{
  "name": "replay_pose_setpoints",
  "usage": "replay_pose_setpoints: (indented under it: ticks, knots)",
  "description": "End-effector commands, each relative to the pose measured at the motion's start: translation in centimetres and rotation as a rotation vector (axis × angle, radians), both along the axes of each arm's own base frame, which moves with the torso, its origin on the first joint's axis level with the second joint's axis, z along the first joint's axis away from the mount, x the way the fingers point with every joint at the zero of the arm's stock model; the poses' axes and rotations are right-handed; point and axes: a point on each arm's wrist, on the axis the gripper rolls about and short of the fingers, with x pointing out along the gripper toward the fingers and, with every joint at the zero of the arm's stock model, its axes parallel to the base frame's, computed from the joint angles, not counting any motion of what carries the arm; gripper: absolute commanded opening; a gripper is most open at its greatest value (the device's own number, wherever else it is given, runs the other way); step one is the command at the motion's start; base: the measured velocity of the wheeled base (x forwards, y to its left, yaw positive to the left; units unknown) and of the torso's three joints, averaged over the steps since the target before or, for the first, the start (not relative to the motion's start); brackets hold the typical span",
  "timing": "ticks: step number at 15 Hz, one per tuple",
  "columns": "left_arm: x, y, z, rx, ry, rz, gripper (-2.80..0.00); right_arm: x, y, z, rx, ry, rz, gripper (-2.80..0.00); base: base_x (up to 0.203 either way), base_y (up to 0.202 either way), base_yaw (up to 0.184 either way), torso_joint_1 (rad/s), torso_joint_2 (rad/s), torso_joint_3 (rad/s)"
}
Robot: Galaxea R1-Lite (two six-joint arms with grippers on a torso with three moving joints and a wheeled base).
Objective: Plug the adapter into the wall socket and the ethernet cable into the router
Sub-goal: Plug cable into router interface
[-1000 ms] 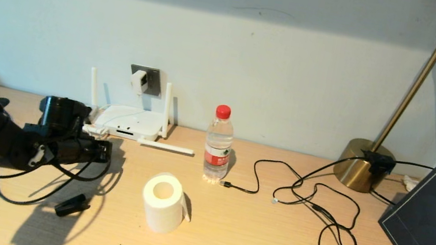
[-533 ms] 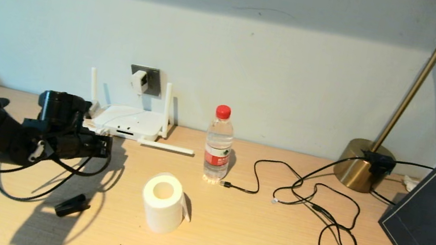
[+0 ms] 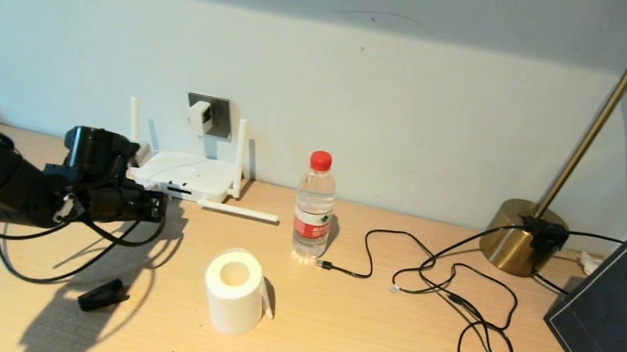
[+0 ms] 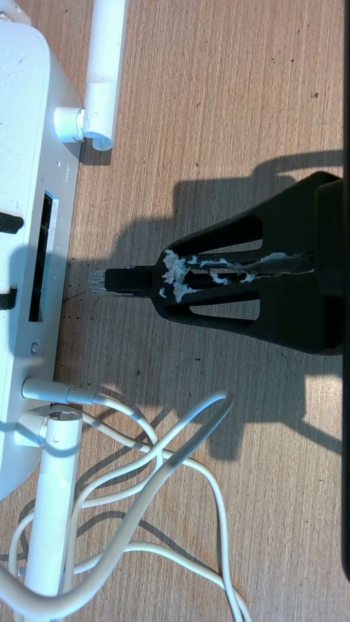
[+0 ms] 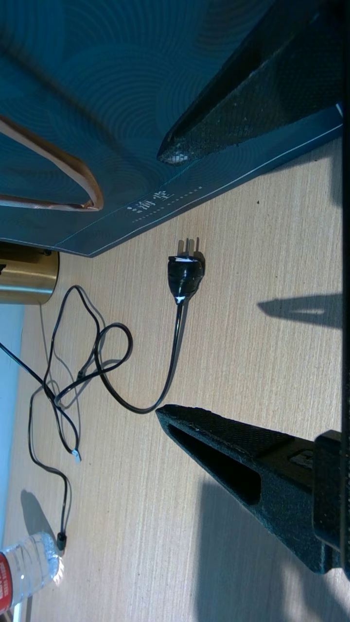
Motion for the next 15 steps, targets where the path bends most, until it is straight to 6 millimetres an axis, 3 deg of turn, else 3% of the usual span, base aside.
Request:
replay_pose_setpoints:
  ticks: [1,15]
  knots:
    - [0.37,-0.03,-0.46,0.002,0.006,0.0,-2.8,0.0,0.0,-0.01,0.0,0.0,0.0,0.0,0.0,0.0,0.0,0.0,0.0,0.0]
    - [0.73,0.7,-0.07,0.06,-0.01,-0.021,-2.8,0.0,0.0,-0.01,0.0,0.0,0.0,0.0,0.0,0.0,0.0,0.0,0.0,0.0]
